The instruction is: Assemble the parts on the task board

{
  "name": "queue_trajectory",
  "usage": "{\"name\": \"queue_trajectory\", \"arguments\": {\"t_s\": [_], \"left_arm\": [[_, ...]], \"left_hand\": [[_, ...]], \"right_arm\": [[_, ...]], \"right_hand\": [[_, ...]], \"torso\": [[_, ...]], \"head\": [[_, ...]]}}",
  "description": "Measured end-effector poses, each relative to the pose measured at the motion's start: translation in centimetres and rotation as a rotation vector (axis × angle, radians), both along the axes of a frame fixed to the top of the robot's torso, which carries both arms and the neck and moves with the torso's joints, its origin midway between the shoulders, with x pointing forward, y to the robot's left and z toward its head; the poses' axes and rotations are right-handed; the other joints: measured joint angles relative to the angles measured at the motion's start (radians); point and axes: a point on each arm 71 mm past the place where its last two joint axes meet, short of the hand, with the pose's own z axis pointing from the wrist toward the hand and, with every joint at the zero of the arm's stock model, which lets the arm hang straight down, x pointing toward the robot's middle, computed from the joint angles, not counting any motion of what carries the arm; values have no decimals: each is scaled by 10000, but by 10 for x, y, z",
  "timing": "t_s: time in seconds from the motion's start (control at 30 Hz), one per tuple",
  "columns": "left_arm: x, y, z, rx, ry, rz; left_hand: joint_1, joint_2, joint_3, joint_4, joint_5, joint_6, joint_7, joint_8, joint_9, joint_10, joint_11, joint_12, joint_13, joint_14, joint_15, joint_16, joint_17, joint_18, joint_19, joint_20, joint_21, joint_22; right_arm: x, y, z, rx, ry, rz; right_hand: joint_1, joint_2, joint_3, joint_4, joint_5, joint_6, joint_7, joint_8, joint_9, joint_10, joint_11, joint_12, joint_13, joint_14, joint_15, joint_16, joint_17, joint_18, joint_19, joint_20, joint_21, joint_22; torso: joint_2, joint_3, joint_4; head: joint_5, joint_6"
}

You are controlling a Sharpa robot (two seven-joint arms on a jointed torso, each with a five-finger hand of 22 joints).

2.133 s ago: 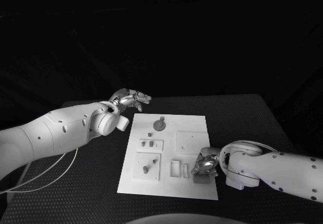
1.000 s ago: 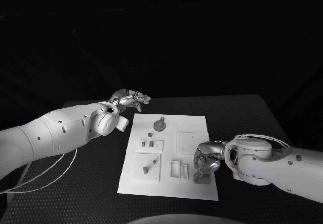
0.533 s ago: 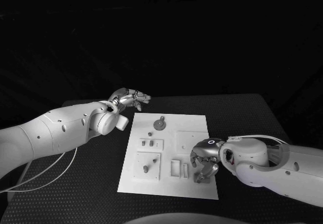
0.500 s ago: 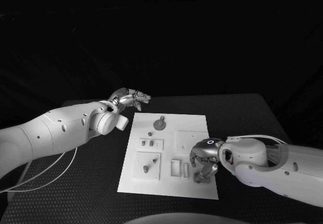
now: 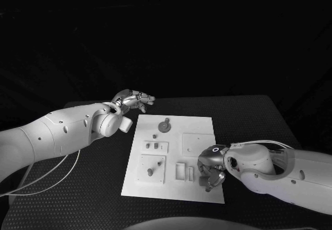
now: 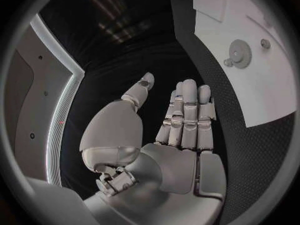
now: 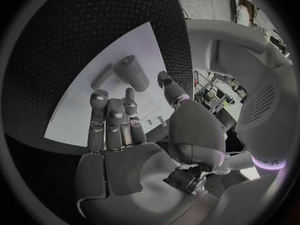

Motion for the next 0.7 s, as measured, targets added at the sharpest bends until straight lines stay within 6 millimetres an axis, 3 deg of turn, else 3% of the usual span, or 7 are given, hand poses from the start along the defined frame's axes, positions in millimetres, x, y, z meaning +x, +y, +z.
{"name": "queue_trajectory", "arguments": {"t_s": [0.53,0.6,0.7], "left_arm": [[0,1,-1,-183,197,16],[0,1,-1,-188,204,13],[0,0,-1,-196,216,4]], "left_hand": [[0,0,0,0,0,-17,15,0,-9,-42,39,0,-9,-1,1,0,7,0,0,2,0,8],[0,0,0,-1,0,-17,16,0,-9,-42,39,0,-9,-1,1,0,7,0,0,2,0,7],[0,0,0,-1,0,-16,16,0,-9,-41,39,0,-8,-1,1,0,7,0,0,2,0,10]], "right_arm": [[2,-3,-8,-539,-266,-5],[2,-3,-9,-570,-288,7],[3,-3,-11,-633,-314,12]], "right_hand": [[91,153,5,5,35,106,-38,29,15,69,-67,-1,-38,3,-67,0,-10,4,36,37,0,-9],[132,194,88,82,-128,121,-51,52,15,119,-117,-1,-54,19,-82,0,-24,5,37,37,0,-22],[283,58,513,400,-411,180,-50,53,14,124,-118,-2,-78,59,-115,0,-45,8,75,76,0,-46]], "torso": [[1,6,0],[1,6,0],[1,6,0]], "head": [[29,3],[33,3],[40,-8]]}}
